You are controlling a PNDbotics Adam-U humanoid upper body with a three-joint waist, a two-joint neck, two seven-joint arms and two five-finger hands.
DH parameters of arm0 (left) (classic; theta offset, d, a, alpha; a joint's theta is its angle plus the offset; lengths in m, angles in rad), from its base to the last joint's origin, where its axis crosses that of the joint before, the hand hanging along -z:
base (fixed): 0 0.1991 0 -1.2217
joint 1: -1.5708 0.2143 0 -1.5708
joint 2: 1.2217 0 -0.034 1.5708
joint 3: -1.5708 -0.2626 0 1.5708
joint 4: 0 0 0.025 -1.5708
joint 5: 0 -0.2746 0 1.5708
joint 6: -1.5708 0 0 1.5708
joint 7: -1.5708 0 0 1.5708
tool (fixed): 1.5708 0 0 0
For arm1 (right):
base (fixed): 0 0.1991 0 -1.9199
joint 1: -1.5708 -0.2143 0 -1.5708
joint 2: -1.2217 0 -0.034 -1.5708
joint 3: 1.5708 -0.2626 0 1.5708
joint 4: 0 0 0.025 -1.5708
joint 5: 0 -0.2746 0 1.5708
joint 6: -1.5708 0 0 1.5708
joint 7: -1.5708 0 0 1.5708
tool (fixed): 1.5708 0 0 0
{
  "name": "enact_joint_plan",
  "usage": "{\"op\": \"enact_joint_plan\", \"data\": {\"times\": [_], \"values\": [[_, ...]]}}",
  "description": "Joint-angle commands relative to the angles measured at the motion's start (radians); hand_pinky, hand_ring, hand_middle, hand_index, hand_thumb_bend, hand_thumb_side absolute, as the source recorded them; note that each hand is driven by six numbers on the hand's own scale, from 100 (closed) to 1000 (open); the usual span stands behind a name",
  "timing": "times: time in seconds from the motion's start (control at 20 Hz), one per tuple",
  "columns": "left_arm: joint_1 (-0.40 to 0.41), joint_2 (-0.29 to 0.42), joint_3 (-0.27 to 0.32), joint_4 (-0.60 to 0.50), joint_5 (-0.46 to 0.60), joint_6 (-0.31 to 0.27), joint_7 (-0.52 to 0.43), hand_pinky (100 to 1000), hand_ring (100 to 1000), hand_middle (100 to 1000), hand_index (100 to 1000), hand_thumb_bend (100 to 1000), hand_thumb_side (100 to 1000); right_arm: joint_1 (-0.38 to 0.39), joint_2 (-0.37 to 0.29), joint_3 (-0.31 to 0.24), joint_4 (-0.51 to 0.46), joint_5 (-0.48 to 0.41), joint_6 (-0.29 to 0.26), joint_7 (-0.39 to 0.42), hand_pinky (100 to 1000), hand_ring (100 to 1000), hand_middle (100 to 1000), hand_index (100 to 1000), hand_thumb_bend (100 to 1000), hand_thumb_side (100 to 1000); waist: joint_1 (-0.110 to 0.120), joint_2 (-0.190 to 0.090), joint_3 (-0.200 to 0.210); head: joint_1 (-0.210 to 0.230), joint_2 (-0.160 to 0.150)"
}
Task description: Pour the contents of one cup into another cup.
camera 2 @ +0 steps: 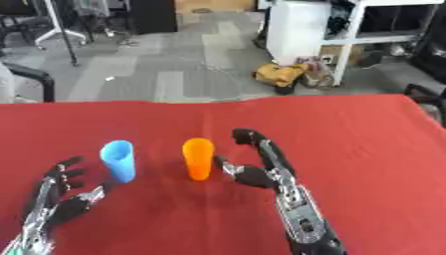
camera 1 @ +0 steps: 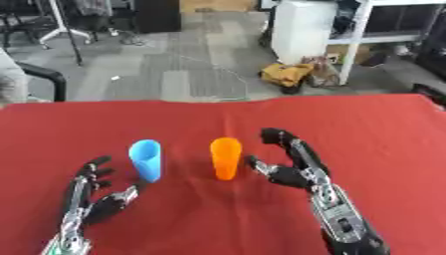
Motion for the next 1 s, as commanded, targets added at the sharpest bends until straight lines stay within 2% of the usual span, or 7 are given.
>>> {"op": "enact_joint_plan", "data": {"times": [0.05, 0.5, 1.0], "values": [[-0.035, 0.009, -0.001, 0.011, 0.001, -0.005, 0.007, 709, 786, 833, 813, 780, 226, -0.015, -0.001, 0.005, -0.026, -0.006, -0.003, 0.005, 1000, 831, 760, 829, 472, 233, -0.003, -0.012, -0.004, 0.005, -0.001], [-0.096, 0.032, 0.002, 0.042, 0.009, -0.005, 0.014, 710, 784, 830, 811, 795, 207, -0.025, 0.007, 0.012, -0.031, -0.011, -0.008, 0.016, 1000, 831, 758, 828, 471, 231, -0.015, 0.010, -0.031, 0.015, -0.020], [-0.140, 0.040, 0.006, 0.073, 0.021, 0.000, 0.019, 708, 776, 822, 808, 802, 203, -0.030, 0.012, 0.017, -0.030, -0.013, -0.010, 0.023, 1000, 831, 757, 827, 469, 231, -0.012, 0.029, -0.056, 0.024, -0.031]]}}
